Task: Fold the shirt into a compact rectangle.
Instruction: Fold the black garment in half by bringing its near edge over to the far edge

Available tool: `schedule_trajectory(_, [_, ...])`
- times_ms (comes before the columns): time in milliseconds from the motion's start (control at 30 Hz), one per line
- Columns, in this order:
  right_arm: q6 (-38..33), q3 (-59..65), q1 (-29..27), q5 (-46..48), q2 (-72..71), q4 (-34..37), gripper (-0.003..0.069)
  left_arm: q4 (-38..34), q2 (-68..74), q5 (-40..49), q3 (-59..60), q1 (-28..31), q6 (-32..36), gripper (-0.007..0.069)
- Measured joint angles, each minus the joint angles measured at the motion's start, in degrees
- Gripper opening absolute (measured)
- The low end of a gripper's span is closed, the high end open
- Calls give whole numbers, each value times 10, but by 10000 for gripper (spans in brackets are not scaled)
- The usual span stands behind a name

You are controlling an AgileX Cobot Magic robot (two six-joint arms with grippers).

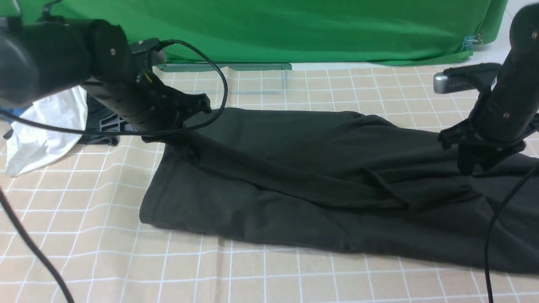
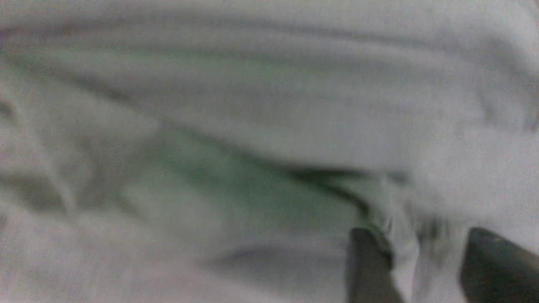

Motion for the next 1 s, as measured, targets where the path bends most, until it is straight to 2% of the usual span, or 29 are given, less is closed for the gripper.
schedule_trajectory(100, [-21,12,8,24,-29,46,428,1,6,18,-8,5,-1,34])
schedule_trajectory(233, [-51,61,42,8,-52,95,440,1,7,30,-9,9,-2,34])
schedule_trajectory(433, [-51,149,94,-113,-43,108,442,4,7,36,-9,10,-2,34])
schedule_trajectory(667, [-43,161,104,-199,-11,110,435,4,7,41,-9,10,1,34])
schedule_trajectory(733, [-43,161,104,-214,-9,110,402,4,7,43,-9,10,5,34])
schedule_trajectory(767, [-43,161,104,-223,-9,109,359,4,7,44,-9,10,5,34])
schedule_trajectory(800, [-43,161,104,-225,-9,109,359,4,7,44,-9,10,5,34])
schedule_trajectory(833, [-43,161,104,-246,-9,103,255,5,7,45,-9,10,6,34])
schedule_trajectory(933, [-43,161,104,-271,-9,88,112,5,7,45,-9,10,6,34])
schedule_trajectory(1000, [-45,161,104,-277,-9,82,56,5,7,45,-9,10,6,34])
